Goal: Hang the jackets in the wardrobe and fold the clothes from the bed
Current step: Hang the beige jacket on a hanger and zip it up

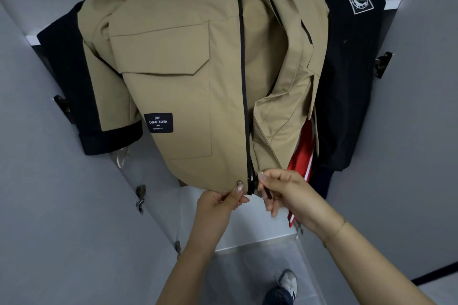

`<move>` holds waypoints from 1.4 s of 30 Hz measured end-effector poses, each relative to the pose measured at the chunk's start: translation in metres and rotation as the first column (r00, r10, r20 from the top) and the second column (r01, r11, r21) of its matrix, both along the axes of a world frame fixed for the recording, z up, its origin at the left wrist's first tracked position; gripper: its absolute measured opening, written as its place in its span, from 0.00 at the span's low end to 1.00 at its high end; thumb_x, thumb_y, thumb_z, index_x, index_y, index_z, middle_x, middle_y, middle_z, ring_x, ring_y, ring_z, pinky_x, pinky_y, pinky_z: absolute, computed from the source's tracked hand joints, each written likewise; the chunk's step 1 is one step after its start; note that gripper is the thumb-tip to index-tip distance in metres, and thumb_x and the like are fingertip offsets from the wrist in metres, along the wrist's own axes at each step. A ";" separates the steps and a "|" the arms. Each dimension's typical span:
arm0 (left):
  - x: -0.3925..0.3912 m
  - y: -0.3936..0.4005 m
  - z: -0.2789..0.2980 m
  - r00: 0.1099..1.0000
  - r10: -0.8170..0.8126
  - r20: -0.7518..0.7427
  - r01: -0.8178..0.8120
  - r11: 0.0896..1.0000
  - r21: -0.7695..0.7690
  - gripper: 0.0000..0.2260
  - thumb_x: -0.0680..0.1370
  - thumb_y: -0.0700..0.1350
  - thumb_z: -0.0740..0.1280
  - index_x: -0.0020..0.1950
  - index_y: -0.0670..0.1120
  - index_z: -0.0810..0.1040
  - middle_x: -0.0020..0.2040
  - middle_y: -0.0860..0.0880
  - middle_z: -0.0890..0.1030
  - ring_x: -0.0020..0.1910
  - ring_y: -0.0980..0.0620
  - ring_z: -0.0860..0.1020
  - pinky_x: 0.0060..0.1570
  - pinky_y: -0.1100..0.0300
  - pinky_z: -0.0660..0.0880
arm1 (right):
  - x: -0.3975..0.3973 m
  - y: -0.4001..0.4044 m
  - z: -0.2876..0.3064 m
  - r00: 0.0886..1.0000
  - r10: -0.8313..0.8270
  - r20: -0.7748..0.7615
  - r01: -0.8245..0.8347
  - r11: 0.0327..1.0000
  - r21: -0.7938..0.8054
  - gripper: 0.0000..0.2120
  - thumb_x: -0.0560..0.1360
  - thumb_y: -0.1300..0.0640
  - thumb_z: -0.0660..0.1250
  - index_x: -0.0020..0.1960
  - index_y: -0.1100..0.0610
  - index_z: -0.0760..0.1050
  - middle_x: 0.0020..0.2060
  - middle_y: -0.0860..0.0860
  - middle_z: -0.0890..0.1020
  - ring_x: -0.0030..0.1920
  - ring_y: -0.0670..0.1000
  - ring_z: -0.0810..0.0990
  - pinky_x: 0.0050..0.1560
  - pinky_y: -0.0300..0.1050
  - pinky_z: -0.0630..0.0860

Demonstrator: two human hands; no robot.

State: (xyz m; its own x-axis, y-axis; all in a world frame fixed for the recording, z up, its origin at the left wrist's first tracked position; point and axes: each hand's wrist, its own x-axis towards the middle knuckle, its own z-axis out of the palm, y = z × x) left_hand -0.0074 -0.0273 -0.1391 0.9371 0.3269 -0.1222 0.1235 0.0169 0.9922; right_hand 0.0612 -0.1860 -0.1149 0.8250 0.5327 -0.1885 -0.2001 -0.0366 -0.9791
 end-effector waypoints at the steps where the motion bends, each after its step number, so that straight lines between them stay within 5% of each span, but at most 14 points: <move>1: 0.001 -0.002 0.000 1.000 0.011 0.016 -0.011 1.000 0.008 0.08 0.79 0.44 0.68 0.43 0.44 0.84 0.35 0.50 0.85 0.36 0.59 0.81 0.39 0.71 0.74 | 0.006 0.003 0.004 0.995 -0.031 -0.094 0.032 0.999 0.013 0.13 0.79 0.57 0.65 0.38 0.62 0.75 0.26 0.56 0.73 0.22 0.49 0.73 0.22 0.37 0.71; 7: 0.004 -0.006 0.002 0.992 0.049 0.112 -0.073 0.974 0.216 0.12 0.79 0.41 0.68 0.36 0.49 0.82 0.35 0.55 0.84 0.37 0.57 0.81 0.46 0.61 0.78 | 0.028 0.019 0.029 0.899 0.012 -0.438 0.029 0.996 0.087 0.14 0.81 0.60 0.61 0.36 0.58 0.69 0.25 0.50 0.69 0.20 0.43 0.65 0.18 0.32 0.61; 9: 0.002 -0.006 0.003 0.991 0.044 0.128 -0.077 0.962 0.261 0.13 0.79 0.42 0.68 0.35 0.50 0.82 0.35 0.56 0.84 0.37 0.58 0.81 0.46 0.61 0.77 | 0.029 0.022 0.034 0.915 -0.007 -0.403 0.030 0.998 0.052 0.14 0.80 0.60 0.62 0.36 0.59 0.69 0.24 0.50 0.70 0.20 0.43 0.65 0.18 0.32 0.61; 17: -0.001 0.015 0.017 0.984 -0.172 0.037 0.171 0.985 0.029 0.12 0.79 0.42 0.67 0.37 0.44 0.83 0.32 0.52 0.81 0.33 0.58 0.78 0.39 0.68 0.74 | 0.024 0.023 0.045 0.985 0.011 -0.172 -0.022 0.998 -0.060 0.14 0.80 0.59 0.64 0.35 0.61 0.72 0.24 0.52 0.71 0.18 0.44 0.66 0.18 0.34 0.62; 24: 0.013 0.003 0.015 0.997 0.080 0.015 -0.074 0.968 -0.241 0.08 0.79 0.44 0.67 0.44 0.41 0.81 0.37 0.46 0.83 0.31 0.53 0.78 0.35 0.63 0.76 | 0.012 0.017 0.042 0.973 0.229 0.002 -0.228 0.969 -0.092 0.17 0.81 0.56 0.62 0.34 0.61 0.70 0.26 0.55 0.71 0.24 0.48 0.70 0.23 0.38 0.70; 29: 0.017 0.001 0.004 0.999 0.034 0.000 -0.033 0.981 -0.192 0.14 0.82 0.46 0.62 0.52 0.37 0.81 0.42 0.42 0.86 0.44 0.48 0.85 0.52 0.58 0.79 | 0.009 0.016 0.027 0.961 0.266 0.074 -0.250 0.952 -0.177 0.13 0.81 0.56 0.62 0.42 0.64 0.75 0.30 0.55 0.76 0.30 0.50 0.76 0.27 0.41 0.75; 33: 0.017 -0.004 -0.006 0.997 0.075 -0.029 -0.077 0.991 -0.110 0.13 0.82 0.46 0.61 0.47 0.40 0.81 0.37 0.45 0.86 0.40 0.51 0.85 0.48 0.62 0.78 | 0.022 0.023 0.023 0.978 0.104 -0.178 -0.117 0.991 -0.064 0.13 0.81 0.60 0.62 0.39 0.61 0.73 0.27 0.53 0.74 0.25 0.47 0.74 0.22 0.36 0.71; 36: 0.017 -0.004 -0.011 0.995 0.090 -0.035 -0.093 0.994 -0.064 0.14 0.82 0.44 0.61 0.43 0.39 0.81 0.34 0.47 0.85 0.36 0.52 0.85 0.47 0.60 0.79 | 0.033 0.029 0.027 0.859 0.061 -0.509 -0.025 0.997 0.078 0.12 0.79 0.62 0.60 0.37 0.59 0.71 0.27 0.51 0.70 0.22 0.44 0.70 0.18 0.32 0.66; 38: 0.013 -0.003 -0.015 0.994 0.105 -0.043 -0.104 0.994 0.011 0.16 0.82 0.45 0.62 0.41 0.37 0.80 0.32 0.49 0.85 0.34 0.55 0.84 0.43 0.66 0.76 | 0.045 0.031 0.039 0.751 0.066 -0.657 0.096 0.974 0.207 0.09 0.76 0.62 0.60 0.37 0.58 0.71 0.27 0.50 0.71 0.21 0.44 0.70 0.18 0.30 0.65; 42: 0.007 0.004 -0.022 0.992 0.098 -0.084 -0.092 0.993 0.067 0.17 0.82 0.48 0.63 0.40 0.38 0.80 0.32 0.50 0.85 0.33 0.55 0.83 0.39 0.73 0.73 | 0.070 0.035 0.071 0.845 -0.006 -0.535 0.143 0.966 0.216 0.14 0.82 0.59 0.56 0.37 0.56 0.69 0.25 0.48 0.70 0.20 0.42 0.68 0.18 0.29 0.60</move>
State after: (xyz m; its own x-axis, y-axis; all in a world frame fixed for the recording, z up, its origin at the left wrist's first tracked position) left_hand -0.0005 -0.0232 -0.1613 0.8881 0.4237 -0.1782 0.2101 -0.0293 0.9772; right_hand 0.1313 -0.1510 -0.0435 0.6763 0.5585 -0.4803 -0.6788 0.2193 -0.7008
